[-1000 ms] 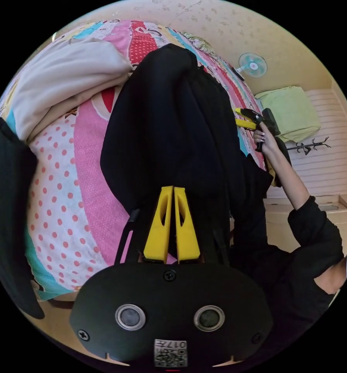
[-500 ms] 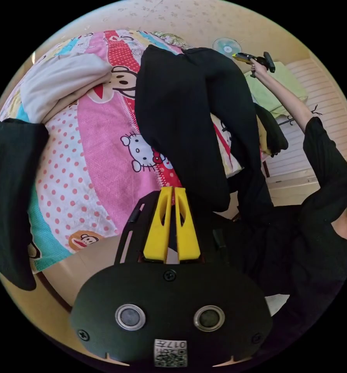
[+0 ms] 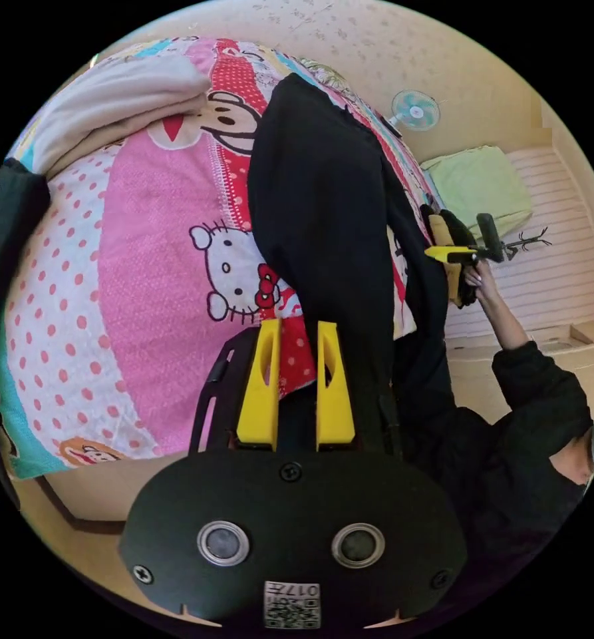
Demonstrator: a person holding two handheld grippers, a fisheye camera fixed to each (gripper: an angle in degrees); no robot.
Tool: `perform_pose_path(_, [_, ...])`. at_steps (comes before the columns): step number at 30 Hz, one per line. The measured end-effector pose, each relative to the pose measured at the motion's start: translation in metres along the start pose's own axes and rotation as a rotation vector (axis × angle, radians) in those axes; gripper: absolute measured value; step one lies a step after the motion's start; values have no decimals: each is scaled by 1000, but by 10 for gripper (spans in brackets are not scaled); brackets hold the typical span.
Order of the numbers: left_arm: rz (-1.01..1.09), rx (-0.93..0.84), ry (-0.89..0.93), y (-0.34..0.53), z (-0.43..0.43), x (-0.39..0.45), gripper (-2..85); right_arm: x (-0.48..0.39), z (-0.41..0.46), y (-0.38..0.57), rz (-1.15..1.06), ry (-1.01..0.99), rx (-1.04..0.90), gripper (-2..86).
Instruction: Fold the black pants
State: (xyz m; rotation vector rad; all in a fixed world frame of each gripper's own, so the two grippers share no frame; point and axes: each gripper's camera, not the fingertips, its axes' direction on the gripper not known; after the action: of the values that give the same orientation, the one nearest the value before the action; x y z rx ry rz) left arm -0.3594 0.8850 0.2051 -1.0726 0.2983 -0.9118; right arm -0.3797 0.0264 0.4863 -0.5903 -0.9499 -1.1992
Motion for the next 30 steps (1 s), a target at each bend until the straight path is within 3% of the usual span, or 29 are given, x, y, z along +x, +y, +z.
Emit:
perform_pose_path(4, [41,-75,208,16,7,3,3,24,-9,108,41,-257,278,77])
perform_pose_path(6, [75,-183,341,24,18,18,-6,16,-7,143,29,-242,322,81])
perform_pose_path(8, [160,-100,389,37,10,42,-8,-1,-2,171,2,-183,346,94])
perform_pose_path(12, [95,256,63,88,-8,91,-4,-37,16,214,-33,-100,377,117])
perform_pose_path(14, [132,314,3,94,4,114,6,-44,20,226,-34,-135,379,119])
perform_pose_path(18, [137,247,24,59,48,140,106,-44,18,252,-71,-226,394,107])
perform_pose_path(22, [162,113,12,23,92,144,115,-32,2,296,17,-186,446,121])
perform_pose_path(23, [175,24,31,15,117,140,107,-30,0,302,16,-200,454,121])
perform_pose_path(25, [109,89,18,23,127,130,72,-20,-4,326,15,-248,472,120])
perform_pose_path(27, [20,151,139,47,127,119,36,-11,-4,341,48,-265,473,120])
perform_pose_path(30, [9,-26,340,76,138,124,8,-4,-1,360,74,-269,481,125])
